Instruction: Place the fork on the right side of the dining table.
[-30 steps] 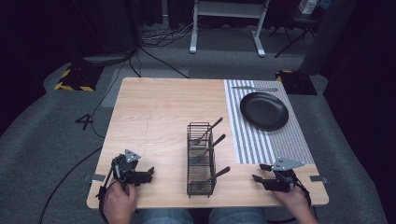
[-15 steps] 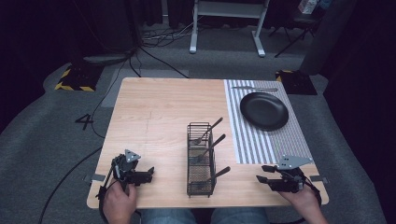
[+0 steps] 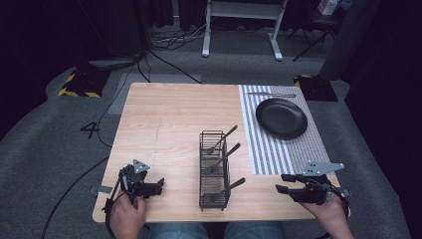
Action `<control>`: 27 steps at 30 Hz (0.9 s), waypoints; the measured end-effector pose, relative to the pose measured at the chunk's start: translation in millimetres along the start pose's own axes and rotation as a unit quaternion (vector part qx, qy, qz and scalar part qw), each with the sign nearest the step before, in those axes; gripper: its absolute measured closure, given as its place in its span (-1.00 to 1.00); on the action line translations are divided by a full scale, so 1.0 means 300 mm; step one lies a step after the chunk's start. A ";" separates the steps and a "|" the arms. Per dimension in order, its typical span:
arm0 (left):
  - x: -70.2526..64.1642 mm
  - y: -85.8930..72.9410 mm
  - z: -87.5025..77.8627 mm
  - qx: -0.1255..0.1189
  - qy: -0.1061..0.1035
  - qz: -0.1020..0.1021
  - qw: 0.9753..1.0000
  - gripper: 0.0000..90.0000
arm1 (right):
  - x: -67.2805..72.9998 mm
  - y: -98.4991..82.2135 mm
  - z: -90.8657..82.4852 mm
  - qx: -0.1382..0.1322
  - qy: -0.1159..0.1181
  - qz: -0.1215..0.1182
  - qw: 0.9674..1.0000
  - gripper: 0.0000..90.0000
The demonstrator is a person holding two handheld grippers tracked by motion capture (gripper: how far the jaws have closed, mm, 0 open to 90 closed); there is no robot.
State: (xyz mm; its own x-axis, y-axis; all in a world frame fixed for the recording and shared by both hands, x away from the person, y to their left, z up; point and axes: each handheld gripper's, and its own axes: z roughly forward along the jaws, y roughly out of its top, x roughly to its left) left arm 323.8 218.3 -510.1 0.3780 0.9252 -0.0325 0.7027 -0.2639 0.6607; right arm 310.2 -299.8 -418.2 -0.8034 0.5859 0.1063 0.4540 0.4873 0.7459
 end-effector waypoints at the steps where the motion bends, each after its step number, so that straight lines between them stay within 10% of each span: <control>1: 0.000 0.000 0.000 0.000 0.000 0.000 1.000 -1.00 | 0.003 0.003 -0.002 0.002 0.001 0.001 1.000 0.13; 27: 0.000 0.000 0.000 0.000 0.000 0.000 1.000 -1.00 | 0.141 0.207 0.006 -0.027 0.043 -0.054 0.997 0.13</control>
State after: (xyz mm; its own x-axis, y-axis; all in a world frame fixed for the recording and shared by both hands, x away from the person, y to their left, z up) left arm 323.9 218.3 -510.1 0.3782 0.9252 -0.0319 0.7022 -0.2642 0.6611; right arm 305.0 -243.5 -368.7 -0.8775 0.4734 0.0767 0.3432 0.5081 0.7900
